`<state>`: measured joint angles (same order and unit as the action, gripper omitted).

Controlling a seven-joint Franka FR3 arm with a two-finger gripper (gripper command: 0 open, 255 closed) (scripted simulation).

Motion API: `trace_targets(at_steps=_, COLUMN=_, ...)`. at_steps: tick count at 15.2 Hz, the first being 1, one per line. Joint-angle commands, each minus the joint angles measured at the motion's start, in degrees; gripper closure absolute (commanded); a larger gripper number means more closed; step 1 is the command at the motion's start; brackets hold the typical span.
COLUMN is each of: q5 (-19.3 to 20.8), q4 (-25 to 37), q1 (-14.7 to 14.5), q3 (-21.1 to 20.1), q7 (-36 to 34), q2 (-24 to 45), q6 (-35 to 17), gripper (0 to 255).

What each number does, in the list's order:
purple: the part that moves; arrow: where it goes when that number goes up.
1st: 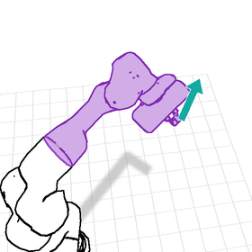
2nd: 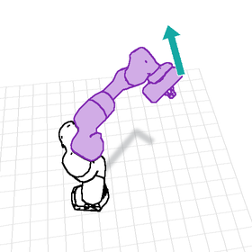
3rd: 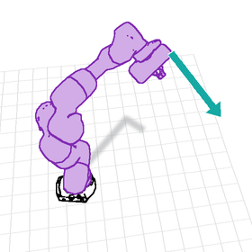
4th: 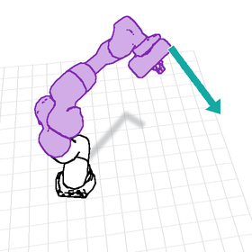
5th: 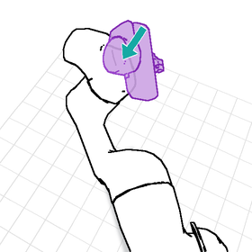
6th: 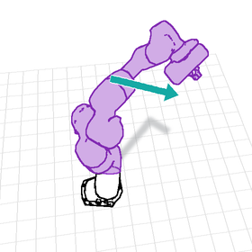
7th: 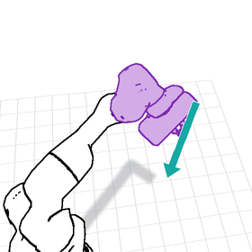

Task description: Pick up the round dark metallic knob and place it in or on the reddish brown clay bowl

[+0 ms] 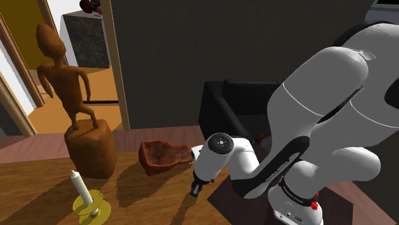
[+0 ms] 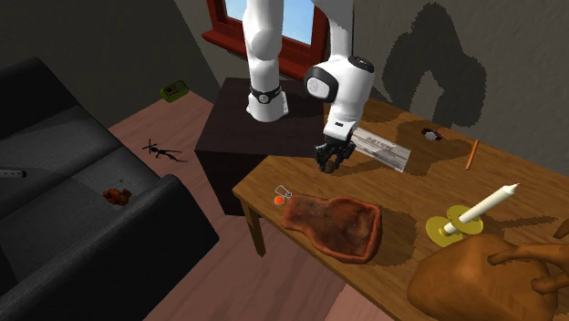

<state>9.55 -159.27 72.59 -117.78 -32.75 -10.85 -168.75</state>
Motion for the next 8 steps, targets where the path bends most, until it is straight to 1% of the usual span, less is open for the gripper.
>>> trace_targets(at_steps=1, q5=4.63, q4=-0.07, q1=-6.45, q3=7.59, q7=-2.92, q2=2.20, q6=2.04, gripper=255)
trace_targets(at_steps=2, q5=8.08, q4=0.00, q1=-10.77, q3=12.72, q7=-5.20, q2=3.71, q6=3.34, gripper=255)
trace_targets(at_steps=3, q5=12.75, q4=0.21, q1=-16.31, q3=19.30, q7=-8.34, q2=5.69, q6=4.90, gripper=255)
trace_targets(at_steps=4, q5=20.06, q4=0.72, q1=-29.26, q3=33.74, q7=-13.35, q2=8.82, q6=7.18, gripper=255)
trace_targets(at_steps=5, q5=3.16, q4=-0.42, q1=-36.44, q3=37.36, q7=-1.14, q2=3.14, q6=5.97, gripper=255)
trace_targets(at_steps=6, q5=8.78, q4=-0.18, q1=-49.38, q3=51.54, q7=-4.95, q2=4.94, q6=7.54, gripper=255)
trace_targets(at_steps=7, q5=2.62, q4=-0.49, q1=-51.43, q3=52.28, q7=-0.41, q2=2.77, q6=7.98, gripper=255)
trace_targets(at_steps=8, q5=-1.73, q4=-0.62, q1=-53.94, q3=53.87, q7=2.83, q2=1.11, q6=8.73, gripper=255)
